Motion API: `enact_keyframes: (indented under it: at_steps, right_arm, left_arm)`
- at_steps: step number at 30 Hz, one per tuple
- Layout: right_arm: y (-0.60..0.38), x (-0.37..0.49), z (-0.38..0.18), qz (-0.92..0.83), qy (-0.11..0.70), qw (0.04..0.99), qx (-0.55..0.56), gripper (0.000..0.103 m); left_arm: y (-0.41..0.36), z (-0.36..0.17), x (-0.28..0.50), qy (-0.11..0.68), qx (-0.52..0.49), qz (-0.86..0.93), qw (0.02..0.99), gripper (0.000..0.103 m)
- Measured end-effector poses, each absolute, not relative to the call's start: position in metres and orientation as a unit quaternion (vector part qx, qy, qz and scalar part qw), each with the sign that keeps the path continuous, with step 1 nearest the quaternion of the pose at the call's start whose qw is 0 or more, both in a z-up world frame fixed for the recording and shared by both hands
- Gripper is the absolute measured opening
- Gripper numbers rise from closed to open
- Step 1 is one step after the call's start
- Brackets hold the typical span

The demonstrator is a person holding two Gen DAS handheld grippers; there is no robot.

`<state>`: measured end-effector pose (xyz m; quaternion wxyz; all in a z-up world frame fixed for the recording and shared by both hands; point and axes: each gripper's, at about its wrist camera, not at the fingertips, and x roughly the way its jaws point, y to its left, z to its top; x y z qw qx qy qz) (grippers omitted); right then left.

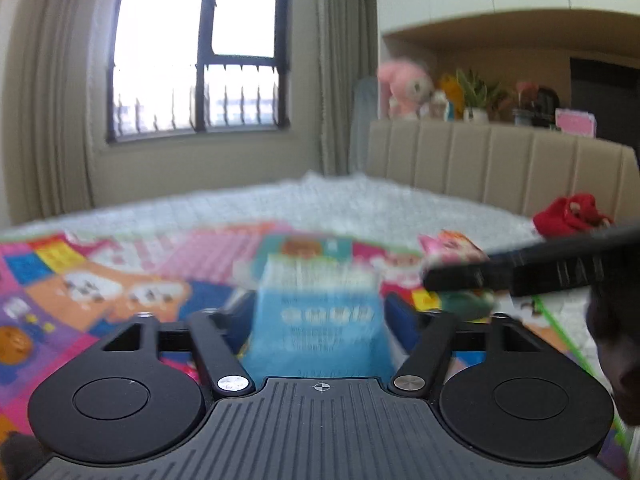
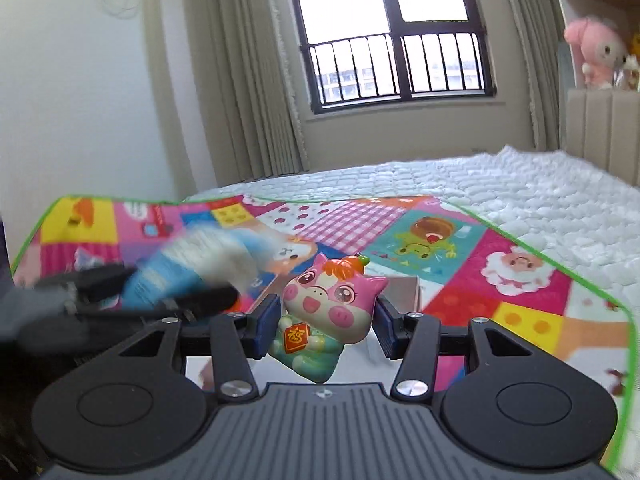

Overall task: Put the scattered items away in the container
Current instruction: 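Drop the cat squishy into the pink box with the right gripper while the left drops the blue packet in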

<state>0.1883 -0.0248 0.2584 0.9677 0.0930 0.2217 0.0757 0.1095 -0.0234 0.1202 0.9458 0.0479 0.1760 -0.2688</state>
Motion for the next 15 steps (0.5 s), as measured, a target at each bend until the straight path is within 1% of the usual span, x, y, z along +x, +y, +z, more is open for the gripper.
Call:
enact_keyframes:
  at_steps: [1,2,3,4,7,11,15]
  right_arm:
    - [-0.028,0.202,0.256,0.07,0.231,0.965,0.106,0.059]
    - [-0.032,0.212,0.254,0.062,0.238,0.962,0.118,0.062]
    - [-0.035,0.218,0.252,0.057,0.242,0.96,0.129,0.062]
    - [-0.038,0.221,0.25,0.057,0.242,0.959,0.135,0.062]
    - [-0.04,0.222,0.244,0.043,0.24,0.961,0.129,0.063]
    - [-0.031,0.231,0.237,0.037,0.261,0.957,0.122,0.063]
    - [0.012,0.24,0.231,0.072,0.288,0.952,0.077,0.062]
  left_arm:
    - [-0.02,0.114,0.114,0.189,0.044,-0.266,0.944,0.081]
    - [-0.015,0.108,0.112,0.193,0.041,-0.265,0.944,0.086]
    - [-0.008,0.102,0.108,0.193,0.036,-0.265,0.944,0.095]
    - [0.0,0.096,0.101,0.193,0.031,-0.263,0.945,0.097]
    - [0.02,0.078,0.078,0.21,0.024,-0.26,0.942,0.098]
    - [0.042,0.05,0.06,0.255,0.001,-0.24,0.937,0.101]
    - [0.063,0.032,0.055,0.285,-0.021,-0.213,0.934,0.101]
